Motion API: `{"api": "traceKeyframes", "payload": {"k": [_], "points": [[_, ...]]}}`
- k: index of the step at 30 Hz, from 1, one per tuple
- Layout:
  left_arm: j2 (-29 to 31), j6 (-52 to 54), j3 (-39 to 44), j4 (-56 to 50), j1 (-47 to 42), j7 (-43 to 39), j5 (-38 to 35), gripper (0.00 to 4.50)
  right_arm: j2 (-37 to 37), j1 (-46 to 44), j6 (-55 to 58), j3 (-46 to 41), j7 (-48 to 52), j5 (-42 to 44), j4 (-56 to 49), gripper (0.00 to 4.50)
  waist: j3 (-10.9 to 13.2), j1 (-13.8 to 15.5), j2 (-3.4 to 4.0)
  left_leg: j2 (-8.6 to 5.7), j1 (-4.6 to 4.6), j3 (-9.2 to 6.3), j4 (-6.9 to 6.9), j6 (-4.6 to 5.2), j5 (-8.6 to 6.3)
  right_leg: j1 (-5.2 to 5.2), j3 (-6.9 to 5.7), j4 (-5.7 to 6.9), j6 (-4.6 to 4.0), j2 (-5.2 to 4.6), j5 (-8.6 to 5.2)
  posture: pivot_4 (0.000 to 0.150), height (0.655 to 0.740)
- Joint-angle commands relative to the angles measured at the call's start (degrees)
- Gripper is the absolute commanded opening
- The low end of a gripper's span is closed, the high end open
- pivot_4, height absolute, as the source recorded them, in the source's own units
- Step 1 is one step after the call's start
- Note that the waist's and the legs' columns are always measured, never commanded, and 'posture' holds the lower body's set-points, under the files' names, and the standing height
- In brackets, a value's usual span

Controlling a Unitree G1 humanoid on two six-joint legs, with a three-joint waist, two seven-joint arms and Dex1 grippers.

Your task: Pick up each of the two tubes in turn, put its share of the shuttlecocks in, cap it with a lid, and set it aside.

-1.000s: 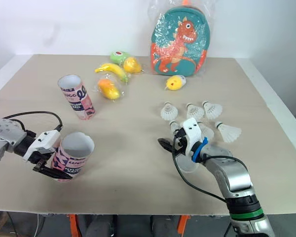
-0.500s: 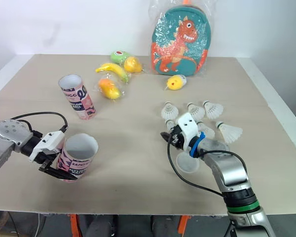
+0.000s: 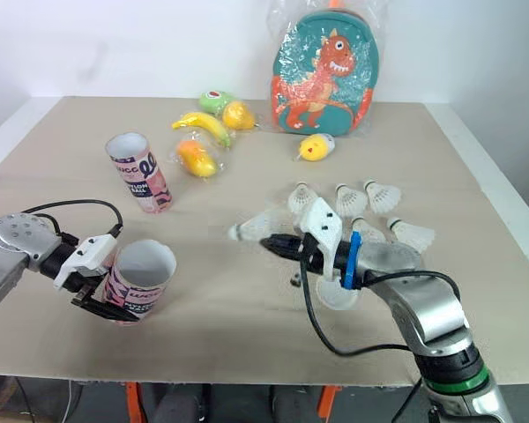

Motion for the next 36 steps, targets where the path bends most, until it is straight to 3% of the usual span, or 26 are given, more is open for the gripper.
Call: {"api": "traceKeyframes", "payload": {"k": [1,6,11,20,25,29,34,36], "points": [[-0.2,-0.7,-2.7,1.4,-1.0,0.1,0.0,2.94,-1.7,-5.5,-0.1,-3.2,4.7,5.8,-1.9,0.03,0.0,0.0,0.07,0.01,0.02,0.01,0.05,0.01,0.01,0.01,-0.01,0.00,0.03,0.00,0.02,0.150,0.7400],[-0.5,-1.0,-4.6,3.2,-2.7,0.1,-0.5,2.94,-2.8,-14.0,-1.8,0.5,10.9,6.4,0.0,0.03,0.0,0.0,0.07,0.06,0.12,0.07,0.13,0.14,0.12,0.06,-0.02,0.00,-0.20,0.00,0.09,0.150,0.7400],[-0.9,-1.2,-5.3,4.3,-3.7,0.1,-0.6,2.94,-2.7,-20.0,-4.3,7.7,15.3,0.9,3.7,0.03,0.0,0.1,0.16,0.04,0.09,0.10,0.13,0.14,0.12,0.04,-0.01,0.00,-0.18,-0.03,0.07,0.150,0.7400],[-1.2,-1.3,-5.3,4.7,-3.5,0.1,-1.0,2.94,5.4,-33.7,-7.6,15.6,21.6,-4.0,14.4,0.03,0.0,0.0,0.33,0.15,0.14,0.13,0.15,0.19,0.17,0.00,-0.10,0.07,-0.28,0.02,0.15,0.150,0.7400],[-1.4,-1.1,-4.9,4.5,-3.0,0.1,-1.0,2.94,7.4,-36.1,-7.7,17.2,25.0,-4.2,16.9,0.03,0.0,0.4,0.35,0.11,0.05,0.13,0.18,0.18,0.18,0.01,-0.10,0.08,-0.19,-0.03,0.11,0.150,0.7400],[-1.6,-1.0,-4.7,4.5,-2.9,0.1,-0.9,2.94,9.5,-37.6,-6.9,17.4,26.4,-3.8,18.7,1.43,0.0,0.4,0.38,0.11,0.06,0.10,0.16,0.18,0.17,-0.01,-0.14,0.11,-0.17,-0.02,0.12,0.150,0.7400],[-2.0,-0.7,-4.3,4.0,-2.6,0.1,-0.9,2.94,10.7,-38.6,-2.7,12.8,25.7,0.8,18.5,3.92,0.0,0.4,0.37,0.11,0.06,0.10,0.17,0.18,0.17,0.00,-0.14,0.12,-0.18,-0.03,0.12,0.150,0.7400],[-2.1,-0.6,-4.1,3.8,-2.5,0.1,-0.8,2.94,9.6,-37.6,-1.9,9.9,24.7,2.2,18.5,3.92,0.0,0.6,0.37,0.10,0.05,0.09,0.17,0.18,0.18,0.00,-0.15,0.12,-0.17,-0.04,0.12,0.150,0.7400]]}}
